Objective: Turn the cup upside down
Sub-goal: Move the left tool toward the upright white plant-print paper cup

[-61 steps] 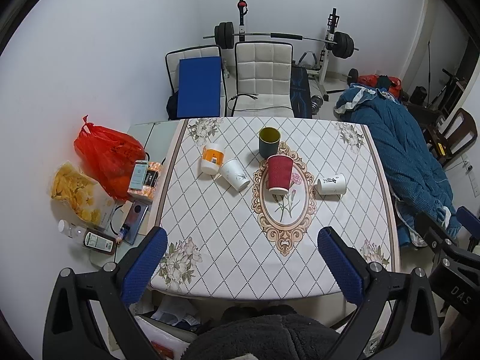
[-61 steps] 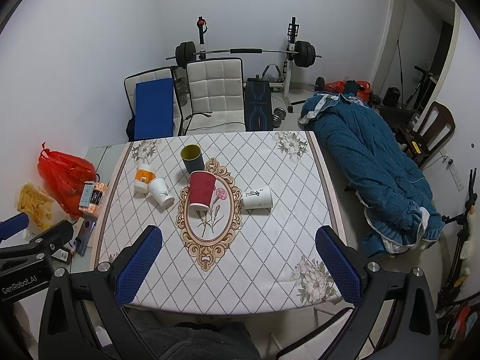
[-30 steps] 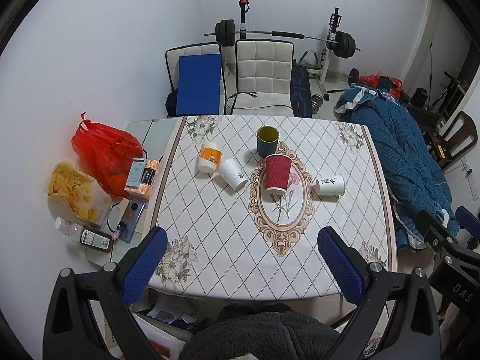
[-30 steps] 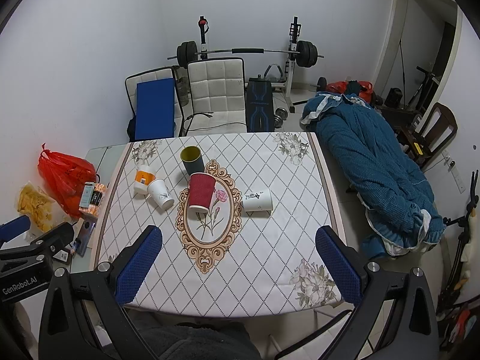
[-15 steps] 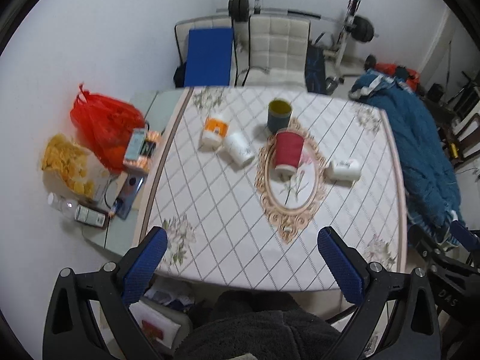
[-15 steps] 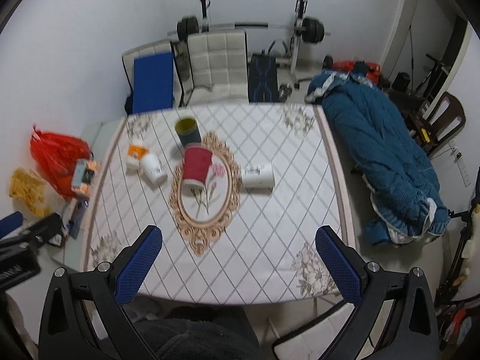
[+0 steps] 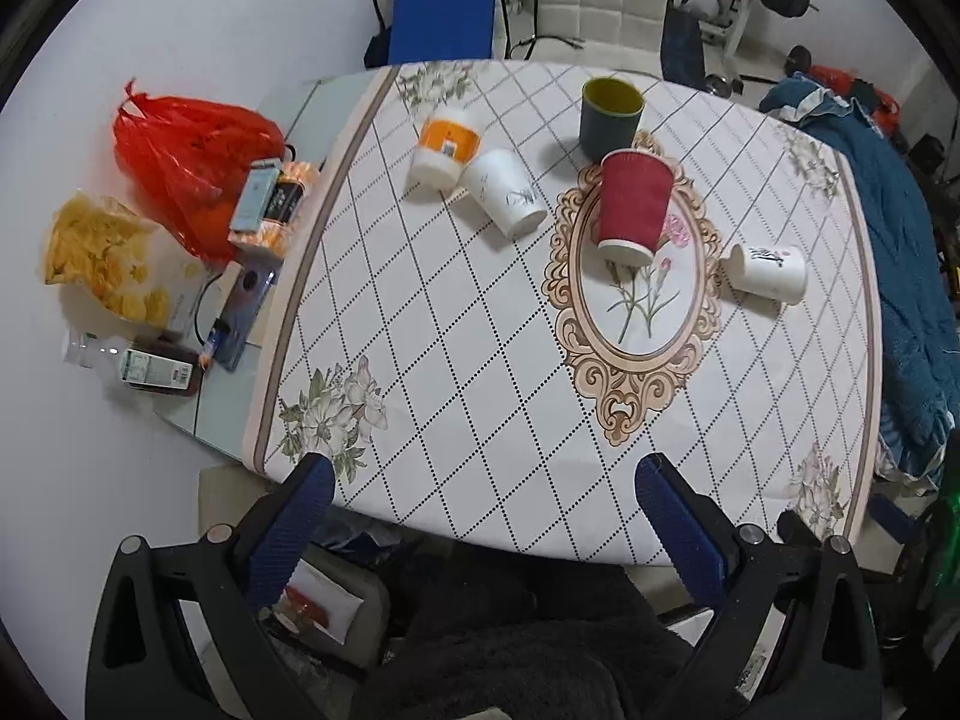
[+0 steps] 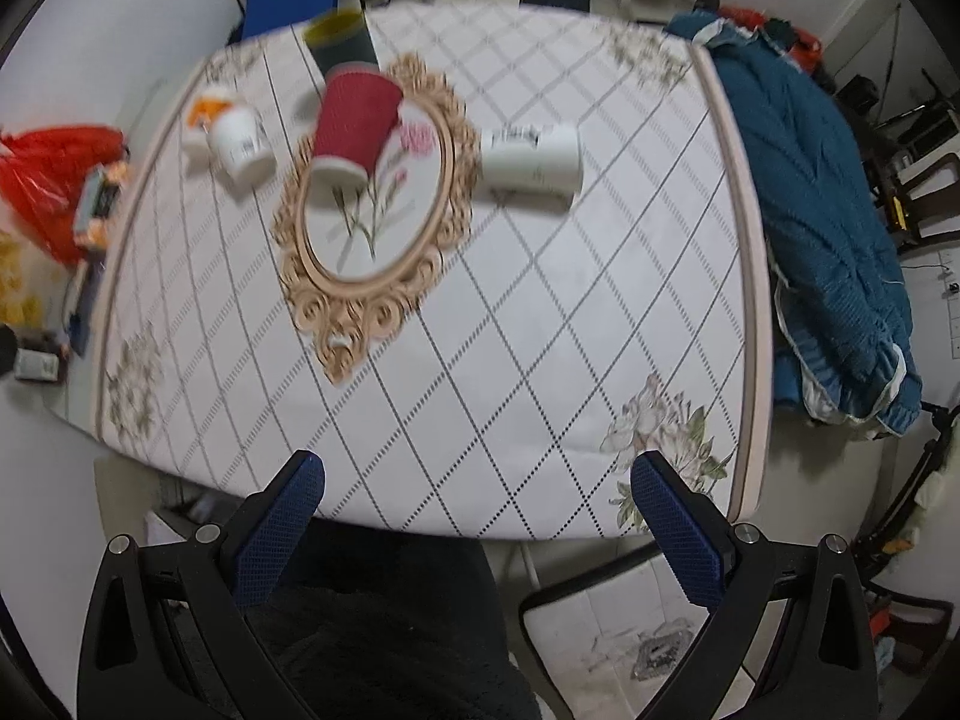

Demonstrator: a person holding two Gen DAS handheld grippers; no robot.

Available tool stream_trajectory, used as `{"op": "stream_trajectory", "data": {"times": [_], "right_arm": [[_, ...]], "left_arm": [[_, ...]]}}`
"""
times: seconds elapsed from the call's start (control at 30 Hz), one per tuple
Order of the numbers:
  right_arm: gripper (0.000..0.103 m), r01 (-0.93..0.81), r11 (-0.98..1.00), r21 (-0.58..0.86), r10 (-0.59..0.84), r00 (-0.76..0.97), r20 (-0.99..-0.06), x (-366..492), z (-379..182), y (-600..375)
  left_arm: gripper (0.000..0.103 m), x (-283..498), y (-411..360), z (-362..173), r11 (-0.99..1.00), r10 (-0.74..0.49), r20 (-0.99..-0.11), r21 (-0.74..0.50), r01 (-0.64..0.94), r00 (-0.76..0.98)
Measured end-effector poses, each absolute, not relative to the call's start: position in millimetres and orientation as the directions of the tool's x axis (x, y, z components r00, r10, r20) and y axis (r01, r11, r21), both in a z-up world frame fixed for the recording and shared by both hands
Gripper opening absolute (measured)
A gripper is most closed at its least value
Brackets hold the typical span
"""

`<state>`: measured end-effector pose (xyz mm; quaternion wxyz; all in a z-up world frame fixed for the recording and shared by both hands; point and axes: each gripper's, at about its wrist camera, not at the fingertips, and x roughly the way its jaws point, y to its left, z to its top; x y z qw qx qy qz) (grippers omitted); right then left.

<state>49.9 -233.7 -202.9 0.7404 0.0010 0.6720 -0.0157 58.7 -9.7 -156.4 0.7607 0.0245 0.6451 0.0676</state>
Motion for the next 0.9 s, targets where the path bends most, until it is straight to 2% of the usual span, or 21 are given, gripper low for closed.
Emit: {"op": "stream_trajectory", "data": {"times": [0.37,0.9], "right_arm": [[0.103,0.09,0.995,-0.032,-0.027,-0.048,-0.998,75,-271,-239],[0.103,0.178,0.982,-0.057,-0.038,-0.11,-0.993,161,-300,-209]], "left_arm": [[0.103,121,-2,-214,0.993,0.119,-0.989,0.116,-0.031,0.085],[0.103,252,49,-249,0.995,0.09,-0.995,0.087,-0.058,0.048]]}}
